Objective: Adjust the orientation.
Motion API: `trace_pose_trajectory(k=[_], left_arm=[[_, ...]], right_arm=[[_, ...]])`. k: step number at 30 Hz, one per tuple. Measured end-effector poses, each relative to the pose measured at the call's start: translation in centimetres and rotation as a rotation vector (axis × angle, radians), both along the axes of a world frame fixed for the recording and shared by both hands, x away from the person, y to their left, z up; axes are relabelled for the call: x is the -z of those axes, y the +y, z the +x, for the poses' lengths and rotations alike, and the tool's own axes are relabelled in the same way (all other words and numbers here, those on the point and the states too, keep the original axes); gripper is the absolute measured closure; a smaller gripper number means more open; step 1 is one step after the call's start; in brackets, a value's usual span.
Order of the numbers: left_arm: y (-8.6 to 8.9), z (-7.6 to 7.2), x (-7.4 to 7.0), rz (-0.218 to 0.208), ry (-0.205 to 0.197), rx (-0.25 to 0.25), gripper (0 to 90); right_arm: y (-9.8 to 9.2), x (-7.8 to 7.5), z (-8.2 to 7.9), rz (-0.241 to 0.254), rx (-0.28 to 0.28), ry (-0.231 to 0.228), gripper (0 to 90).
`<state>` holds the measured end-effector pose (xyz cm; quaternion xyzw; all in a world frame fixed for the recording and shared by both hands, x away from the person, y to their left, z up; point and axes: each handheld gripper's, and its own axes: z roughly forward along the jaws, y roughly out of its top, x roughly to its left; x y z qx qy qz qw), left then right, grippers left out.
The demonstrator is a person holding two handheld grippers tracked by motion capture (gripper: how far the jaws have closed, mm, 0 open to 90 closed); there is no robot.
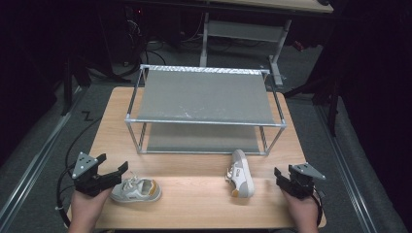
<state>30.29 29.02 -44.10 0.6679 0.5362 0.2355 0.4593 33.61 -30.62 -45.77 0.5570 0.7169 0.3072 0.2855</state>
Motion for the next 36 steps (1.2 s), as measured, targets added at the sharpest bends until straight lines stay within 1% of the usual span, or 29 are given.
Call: trace_pose_trajectory(k=[2,8,16,18,19,20,21,23,24,25,26,27,28,29,30,31,32,33,34,35,36], left_arm=[[-0.1,0.1,0.0,-0.003,0.001,0.001,14.5],[-0.8,0.6,0.2,0.005,0.009,0.016,14.5],[-1.0,0.5,0.4,0.022,0.025,0.019,14.6],[-1.1,0.4,0.3,0.024,0.031,0.016,15.6],[-1.3,0.2,0.1,0.029,0.041,0.023,17.9],[-1.6,0.0,0.0,0.034,0.041,0.039,19.2],[-2.0,-0.2,-0.2,0.044,0.042,0.053,21.5],[-3.3,-0.7,-0.7,0.080,0.042,0.065,22.9],[-3.3,-0.7,-0.7,0.080,0.042,0.065,23.9],[-4.6,-1.4,-1.2,0.098,0.037,0.069,25.7],[-4.6,-1.4,-1.2,0.098,0.037,0.069,26.9],[-5.7,-2.0,-1.7,0.131,0.048,0.053,28.6],[-5.7,-2.0,-1.7,0.131,0.048,0.053,29.7],[-6.3,-2.4,-2.0,0.153,0.049,0.047,29.7],[-7.0,-3.2,-1.9,0.173,0.055,0.040,32.4],[-7.5,-3.7,-1.6,0.210,0.051,0.041,32.5],[-7.5,-3.7,-1.6,0.210,0.051,0.041,32.9],[-7.9,-4.2,-1.1,0.274,0.053,0.029,33.8],[-8.0,-4.4,-0.8,0.296,0.062,0.020,33.8],[-7.9,-4.4,-0.6,0.281,0.095,0.014,34.5],[-7.6,-4.4,-0.5,0.273,0.107,-0.003,36.1]], right_arm=[[0.0,0.0,-0.2,-0.005,-0.007,0.003,41.8],[-0.2,0.0,-0.6,0.001,-0.008,0.008,41.8],[0.0,0.0,-0.6,-0.001,-0.017,0.004,41.8],[0.1,0.0,-0.5,-0.003,-0.020,0.003,41.9],[0.3,0.0,-0.5,-0.007,-0.026,0.003,41.9],[0.3,0.0,-0.5,-0.008,-0.027,0.003,41.9],[0.3,0.0,-0.5,-0.009,-0.029,0.003,41.9],[0.4,-0.1,-0.5,-0.009,-0.029,0.000,41.9],[0.4,-0.1,-0.5,-0.009,-0.029,0.000,41.9],[0.4,-0.1,-0.5,-0.008,-0.028,-0.003,42.0],[0.4,-0.1,-0.5,-0.008,-0.028,-0.003,42.0],[0.4,-0.3,-0.6,-0.002,-0.023,-0.006,42.1],[0.4,-0.3,-0.6,-0.002,-0.023,-0.006,42.1],[0.4,-0.3,-0.7,0.003,-0.025,-0.009,42.1],[0.4,-0.4,-0.7,-0.001,-0.036,-0.012,42.1],[0.4,-0.5,-0.7,-0.006,-0.041,-0.017,42.1],[0.4,-0.5,-0.7,-0.006,-0.041,-0.017,42.1],[0.4,-0.5,-0.7,-0.004,-0.040,-0.020,42.1],[0.4,-0.6,-0.7,0.004,-0.037,-0.020,42.1],[0.3,-0.6,-0.7,0.007,-0.036,-0.021,42.2],[0.4,-0.6,-0.7,0.008,-0.036,-0.021,42.2]])
